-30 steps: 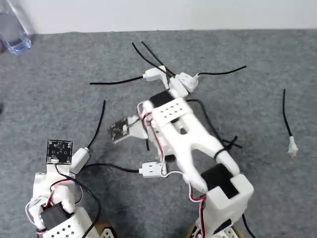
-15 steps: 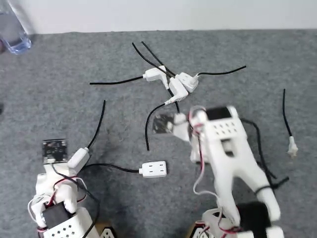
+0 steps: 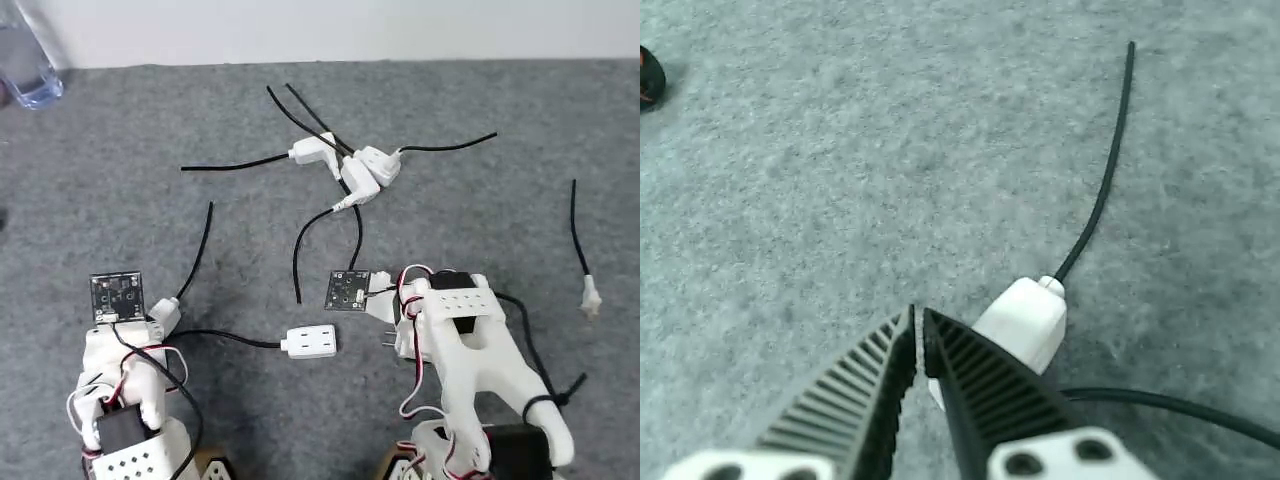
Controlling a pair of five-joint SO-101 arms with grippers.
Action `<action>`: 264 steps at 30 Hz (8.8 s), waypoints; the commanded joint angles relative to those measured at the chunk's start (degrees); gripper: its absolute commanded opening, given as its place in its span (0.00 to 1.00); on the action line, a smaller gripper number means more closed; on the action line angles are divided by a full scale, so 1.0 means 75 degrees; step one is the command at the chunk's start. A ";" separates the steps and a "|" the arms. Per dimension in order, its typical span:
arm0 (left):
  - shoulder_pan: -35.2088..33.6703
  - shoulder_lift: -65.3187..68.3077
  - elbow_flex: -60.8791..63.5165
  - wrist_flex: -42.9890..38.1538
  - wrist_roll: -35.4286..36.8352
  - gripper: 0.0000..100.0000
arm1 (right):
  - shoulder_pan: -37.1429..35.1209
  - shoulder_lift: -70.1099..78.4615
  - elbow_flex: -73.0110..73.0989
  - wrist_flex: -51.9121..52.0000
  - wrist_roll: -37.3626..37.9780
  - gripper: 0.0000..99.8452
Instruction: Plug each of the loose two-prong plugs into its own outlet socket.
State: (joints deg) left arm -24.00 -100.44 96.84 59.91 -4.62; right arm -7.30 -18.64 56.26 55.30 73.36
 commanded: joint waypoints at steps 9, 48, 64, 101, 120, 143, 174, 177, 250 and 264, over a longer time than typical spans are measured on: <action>0.0035 -0.0012 -0.0029 0.0105 0.0059 0.01 | -0.0158 -0.0311 -0.0070 -0.0147 -0.0445 0.18; 0.0023 -0.0012 -0.0018 0.0152 0.0047 0.01 | 0.0006 0.0475 -0.1360 0.0615 -0.0199 0.17; 0.0023 -0.0012 -0.0018 0.0141 0.0047 0.01 | 0.0182 0.1389 -0.2391 0.1342 -0.0223 0.17; 0.0023 -0.0012 -0.0018 0.0152 0.0012 0.01 | 0.0076 0.1483 -0.2168 0.2444 0.2145 0.17; 0.0012 -0.0012 -0.0018 0.0152 0.0012 0.01 | -0.0229 0.1436 -0.2110 0.2174 0.1594 0.17; 0.0012 -0.0012 -0.0018 0.0152 0.0012 0.01 | -0.0322 0.1471 -0.2122 0.1834 0.1442 0.17; 0.0012 -0.0012 -0.0018 0.0152 0.0012 0.01 | -0.0404 0.1694 -0.1993 0.1752 0.1371 0.23; 0.0012 -0.0012 -0.0018 0.0152 0.0012 0.01 | -0.0404 0.1682 -0.1993 0.1752 0.1371 0.23; 0.0012 -0.0012 -0.0018 0.0152 0.0012 0.01 | -0.0510 0.1752 -0.1618 0.1518 0.1207 0.15; 0.0012 -0.0012 -0.0018 0.0164 0.0012 0.01 | -0.0662 0.1752 -0.1242 0.0838 0.0774 0.13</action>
State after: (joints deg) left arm -24.09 -100.44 96.92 60.97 -4.62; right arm -11.16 -5.98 46.51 63.21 79.69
